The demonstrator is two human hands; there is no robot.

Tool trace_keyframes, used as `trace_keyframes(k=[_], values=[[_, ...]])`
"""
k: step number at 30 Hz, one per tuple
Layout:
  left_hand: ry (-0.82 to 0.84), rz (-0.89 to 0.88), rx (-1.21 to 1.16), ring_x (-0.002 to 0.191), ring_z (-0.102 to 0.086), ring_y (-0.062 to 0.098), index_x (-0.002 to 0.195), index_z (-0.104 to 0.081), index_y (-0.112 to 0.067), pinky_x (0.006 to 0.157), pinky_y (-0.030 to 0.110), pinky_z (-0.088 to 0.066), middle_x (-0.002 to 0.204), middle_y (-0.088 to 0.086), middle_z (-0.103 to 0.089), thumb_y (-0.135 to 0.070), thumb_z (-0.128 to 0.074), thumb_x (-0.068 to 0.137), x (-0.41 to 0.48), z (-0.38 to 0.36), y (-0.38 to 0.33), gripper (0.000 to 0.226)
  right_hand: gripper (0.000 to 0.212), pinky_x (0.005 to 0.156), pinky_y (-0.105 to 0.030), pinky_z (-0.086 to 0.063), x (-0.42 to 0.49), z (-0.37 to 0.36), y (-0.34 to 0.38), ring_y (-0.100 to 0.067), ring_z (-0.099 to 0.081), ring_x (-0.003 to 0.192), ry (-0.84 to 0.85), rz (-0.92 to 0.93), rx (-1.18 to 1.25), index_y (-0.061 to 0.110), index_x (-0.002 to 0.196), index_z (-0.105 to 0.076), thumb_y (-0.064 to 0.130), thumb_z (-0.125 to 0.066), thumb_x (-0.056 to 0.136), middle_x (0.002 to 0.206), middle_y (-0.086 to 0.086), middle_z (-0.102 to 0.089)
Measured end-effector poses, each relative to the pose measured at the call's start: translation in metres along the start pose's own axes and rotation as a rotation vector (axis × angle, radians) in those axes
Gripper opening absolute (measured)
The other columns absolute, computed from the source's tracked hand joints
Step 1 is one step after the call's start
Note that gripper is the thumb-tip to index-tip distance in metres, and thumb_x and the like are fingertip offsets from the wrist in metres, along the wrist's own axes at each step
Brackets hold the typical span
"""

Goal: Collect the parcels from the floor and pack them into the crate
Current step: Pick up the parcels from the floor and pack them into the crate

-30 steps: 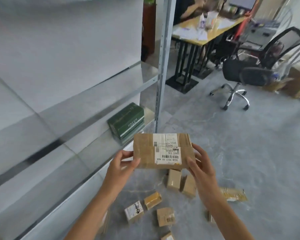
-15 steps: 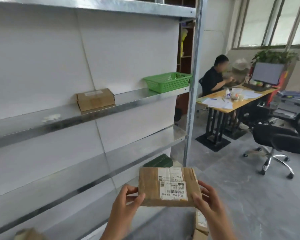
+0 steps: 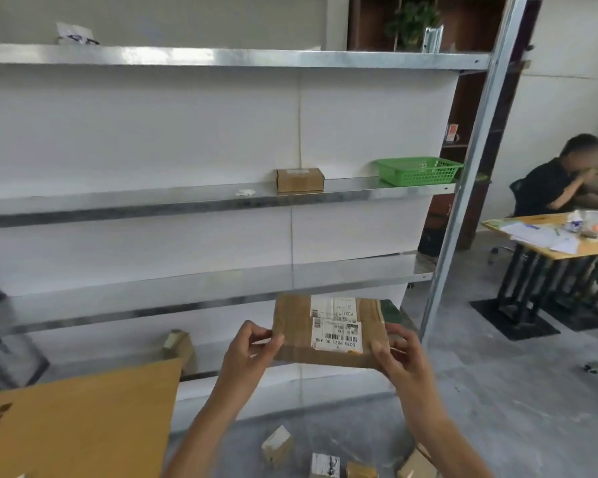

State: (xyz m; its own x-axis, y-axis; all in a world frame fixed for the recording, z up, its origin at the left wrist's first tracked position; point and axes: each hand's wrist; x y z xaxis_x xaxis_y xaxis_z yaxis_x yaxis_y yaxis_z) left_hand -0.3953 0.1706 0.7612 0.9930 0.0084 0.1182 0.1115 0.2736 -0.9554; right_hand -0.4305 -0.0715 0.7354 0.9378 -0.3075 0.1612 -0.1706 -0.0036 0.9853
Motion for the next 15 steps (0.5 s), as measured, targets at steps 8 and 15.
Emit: trace_keyframes(k=[8,15], values=[[-0.087,-0.010,-0.022,0.083,-0.062,0.005,0.084,-0.055,-0.015,0.072,0.020,-0.046,0.087,-0.006,-0.066,-0.030,-0.066,0.084,-0.113,0.091,0.010,0.019,0.054,0.091,-0.052,-0.052,-0.117,-0.054,0.027,-0.033,-0.064,0.100,0.092,0.069,0.025,0.030,0.115,-0.058,0.048,-0.071,0.066,0.100,-0.009,-0.066],[-0.135,0.064,0.054,0.081,-0.062,-0.007,0.087,-0.057,-0.017,0.064,0.011,-0.044,0.089,-0.008,-0.069,-0.038,-0.065,0.083,-0.218,0.176,0.041,0.023,0.037,0.085,-0.036,-0.056,-0.225,-0.103,0.021,-0.022,-0.065,0.101,0.172,0.022,0.068,0.032,0.111,-0.061,0.042,-0.065,0.076,0.097,0.000,-0.069]])
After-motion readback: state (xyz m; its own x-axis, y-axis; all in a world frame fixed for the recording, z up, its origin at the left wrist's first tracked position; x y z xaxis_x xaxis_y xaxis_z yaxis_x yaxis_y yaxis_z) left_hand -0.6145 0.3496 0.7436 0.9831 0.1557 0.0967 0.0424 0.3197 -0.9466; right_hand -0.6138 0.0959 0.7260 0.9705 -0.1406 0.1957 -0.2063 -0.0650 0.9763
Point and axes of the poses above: each hand's wrist, its own x-axis towards the middle knuckle, its own z-axis out of the back of the hand, y = z × x
